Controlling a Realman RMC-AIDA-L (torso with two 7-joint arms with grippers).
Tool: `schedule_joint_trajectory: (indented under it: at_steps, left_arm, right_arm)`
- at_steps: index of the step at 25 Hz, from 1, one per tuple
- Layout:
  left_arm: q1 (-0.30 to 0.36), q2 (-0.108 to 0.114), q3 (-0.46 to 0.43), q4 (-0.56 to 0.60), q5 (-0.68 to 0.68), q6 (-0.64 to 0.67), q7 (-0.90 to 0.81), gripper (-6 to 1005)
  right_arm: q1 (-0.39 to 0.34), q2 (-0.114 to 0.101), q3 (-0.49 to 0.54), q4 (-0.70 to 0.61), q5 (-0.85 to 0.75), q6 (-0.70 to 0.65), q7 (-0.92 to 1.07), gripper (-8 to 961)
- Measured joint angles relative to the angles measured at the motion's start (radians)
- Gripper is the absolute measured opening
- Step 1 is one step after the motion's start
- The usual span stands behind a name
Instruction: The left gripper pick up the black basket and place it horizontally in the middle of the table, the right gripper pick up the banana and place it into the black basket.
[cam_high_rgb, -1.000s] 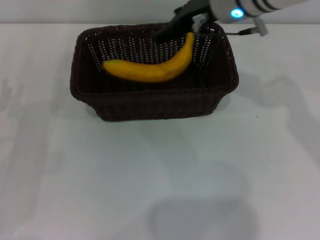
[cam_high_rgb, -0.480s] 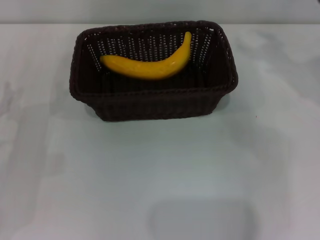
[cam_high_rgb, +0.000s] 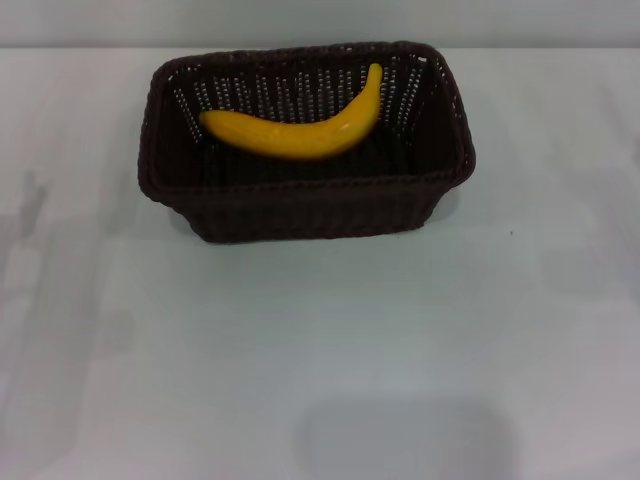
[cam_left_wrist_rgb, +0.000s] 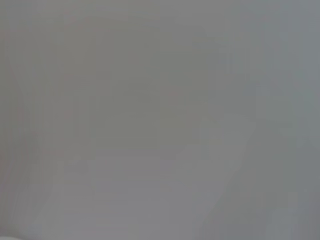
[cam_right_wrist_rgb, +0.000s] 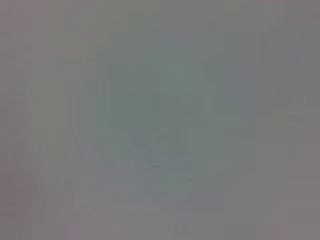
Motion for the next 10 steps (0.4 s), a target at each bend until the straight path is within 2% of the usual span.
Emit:
schedule_joint_trajectory:
  at_steps: [1, 4, 10]
  left_arm:
    - [0.001, 0.000, 0.000, -0.004, 0.000, 0.000, 0.010, 864]
    - [0.006, -0.001, 0.000, -0.024, 0.002, 0.005, 0.081, 864]
    - [0.025, -0.004, -0.003, -0.036, 0.014, 0.015, 0.168, 863]
  right_arm:
    - [0.010, 0.002, 0.023, 0.077, 0.030, 0.045, -0.142, 874]
    - [0.011, 0.004, 0.065, 0.156, 0.041, 0.101, -0.332, 874]
    - [-0.005, 0.004, 0.122, 0.226, 0.042, 0.192, -0.345, 874]
